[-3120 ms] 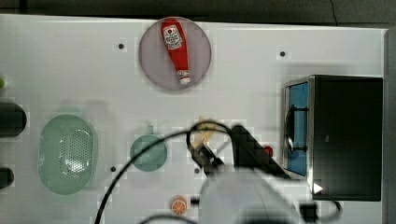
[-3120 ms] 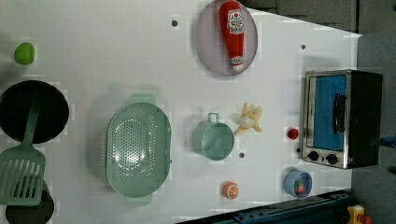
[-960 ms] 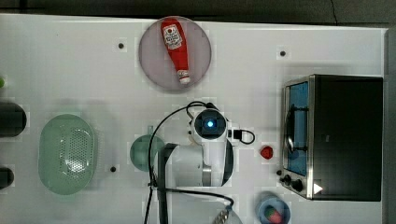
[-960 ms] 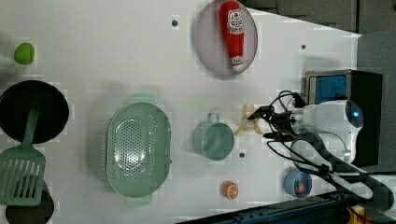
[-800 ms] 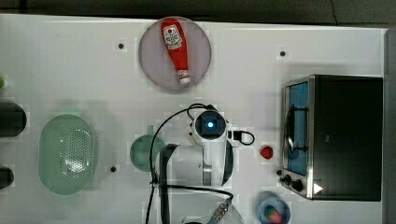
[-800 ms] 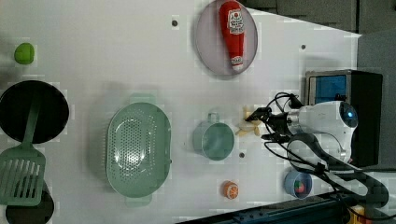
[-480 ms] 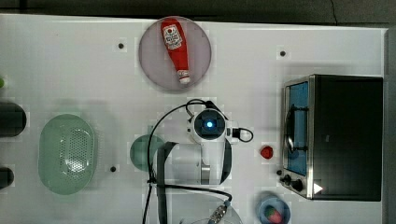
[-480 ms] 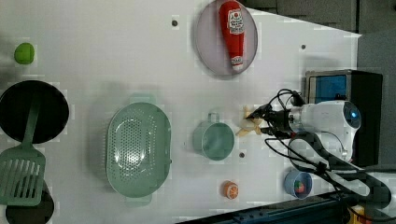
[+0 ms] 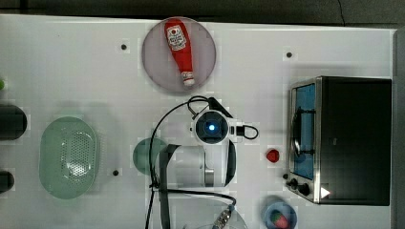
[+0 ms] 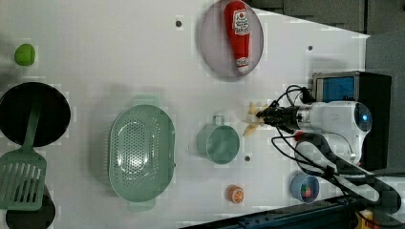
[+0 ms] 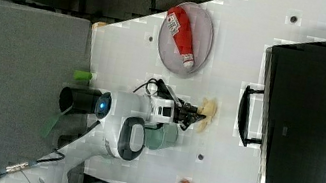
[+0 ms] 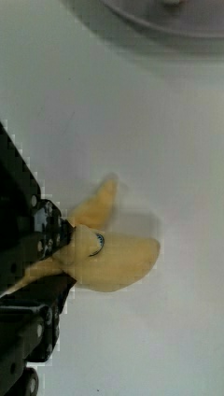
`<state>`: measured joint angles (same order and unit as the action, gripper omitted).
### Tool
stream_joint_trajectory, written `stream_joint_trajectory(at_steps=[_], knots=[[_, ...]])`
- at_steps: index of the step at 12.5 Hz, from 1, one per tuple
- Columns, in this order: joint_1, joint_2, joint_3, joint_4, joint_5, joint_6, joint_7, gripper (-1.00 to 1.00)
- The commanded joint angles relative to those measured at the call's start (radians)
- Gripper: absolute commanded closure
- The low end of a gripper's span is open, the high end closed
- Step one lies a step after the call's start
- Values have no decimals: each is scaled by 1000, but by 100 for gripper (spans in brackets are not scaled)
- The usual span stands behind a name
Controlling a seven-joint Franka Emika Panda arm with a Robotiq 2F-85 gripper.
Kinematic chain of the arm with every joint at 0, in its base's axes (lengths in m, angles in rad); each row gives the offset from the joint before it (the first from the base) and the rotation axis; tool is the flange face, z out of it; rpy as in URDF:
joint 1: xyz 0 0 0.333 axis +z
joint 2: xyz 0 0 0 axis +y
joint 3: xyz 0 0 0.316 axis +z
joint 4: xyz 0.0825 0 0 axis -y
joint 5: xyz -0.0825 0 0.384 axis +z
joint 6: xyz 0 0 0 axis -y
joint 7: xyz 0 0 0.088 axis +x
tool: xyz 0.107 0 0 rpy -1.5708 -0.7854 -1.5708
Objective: Pick banana from table and place on oven.
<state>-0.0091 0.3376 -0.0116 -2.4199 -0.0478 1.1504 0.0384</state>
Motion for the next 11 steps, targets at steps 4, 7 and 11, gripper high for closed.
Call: stream_joint_trajectory(at_steps=[4,7,11], knots=[[-2,-320,-6,23,12,-195,20,47],[-2,-493,-7,116,12,-481,20,47],[-4,-558,-19,330,12,-846,19,47]])
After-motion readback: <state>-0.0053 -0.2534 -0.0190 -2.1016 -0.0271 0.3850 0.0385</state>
